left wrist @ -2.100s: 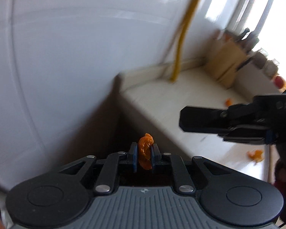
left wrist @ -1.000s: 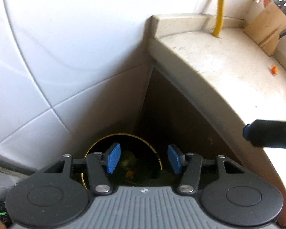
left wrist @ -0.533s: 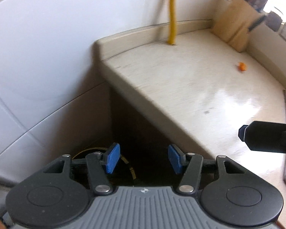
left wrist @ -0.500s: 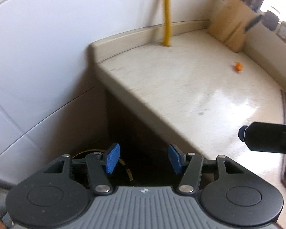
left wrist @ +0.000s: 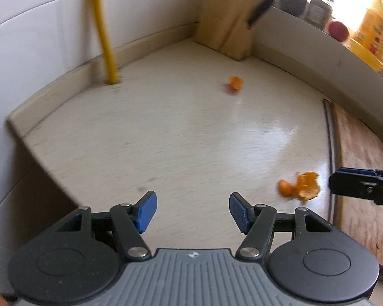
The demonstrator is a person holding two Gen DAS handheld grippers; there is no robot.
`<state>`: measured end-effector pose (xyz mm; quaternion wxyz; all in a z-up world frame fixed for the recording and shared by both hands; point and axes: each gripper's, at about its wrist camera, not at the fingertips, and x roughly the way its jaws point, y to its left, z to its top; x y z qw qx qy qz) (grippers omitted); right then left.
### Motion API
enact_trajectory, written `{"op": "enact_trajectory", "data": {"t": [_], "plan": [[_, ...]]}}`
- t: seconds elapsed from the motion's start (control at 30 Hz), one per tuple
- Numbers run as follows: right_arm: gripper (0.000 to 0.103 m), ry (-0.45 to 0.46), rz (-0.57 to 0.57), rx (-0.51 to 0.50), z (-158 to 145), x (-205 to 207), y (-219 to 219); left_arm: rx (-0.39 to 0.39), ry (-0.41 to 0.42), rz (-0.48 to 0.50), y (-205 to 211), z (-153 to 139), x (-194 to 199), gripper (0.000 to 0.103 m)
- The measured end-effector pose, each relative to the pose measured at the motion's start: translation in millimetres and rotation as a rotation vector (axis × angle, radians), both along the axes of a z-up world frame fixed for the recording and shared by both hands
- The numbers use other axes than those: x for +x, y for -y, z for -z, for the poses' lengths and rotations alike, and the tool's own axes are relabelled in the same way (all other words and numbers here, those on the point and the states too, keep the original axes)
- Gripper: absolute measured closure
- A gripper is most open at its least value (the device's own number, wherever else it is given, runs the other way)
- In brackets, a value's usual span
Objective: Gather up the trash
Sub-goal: 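Move both open tools up from the bin back over the remaining peels, then grasp a curled orange peel with the right tool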
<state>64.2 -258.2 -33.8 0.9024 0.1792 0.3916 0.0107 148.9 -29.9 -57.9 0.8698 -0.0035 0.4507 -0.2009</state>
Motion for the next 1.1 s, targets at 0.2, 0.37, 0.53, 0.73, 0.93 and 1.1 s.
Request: {"op": "enact_trajectory", "data": {"t": [0.2,0.37,0.53,0.73,0.93,1.1], "plan": [[0.017,-0.032,-0.076,-0.113,15.1,9.0,3.2,0.017,-0.004,0.039,26.3,-1.8,-6.3,0.043],[0.017,-0.073,-0.152,-0.152,29.7,25.2,-6.7,0.019,-0.025,0.025,25.9,1.3,-3.0,0.043],[0.025,-0.096,-0.135,-0.185,42.1,34.5,-16.9,0.026,-0.021,0.072,20.3,3.5,10.0,0.043],[0.047,-0.097,-0.077,-0.25,42.9,37.2,-23.6,-0.008,-0.023,0.123,19.6,4.2,35.0,0.043],[0.04,-0.11,0.026,-0.232,43.1,38.1,-22.8,-0.03,-0.031,0.167,22.0,6.2,51.9,0.043],[0.03,-0.116,0.094,-0.221,38.8,23.4,-25.5,-0.053,-0.031,0.205,25.7,6.4,62.4,0.043]]}}
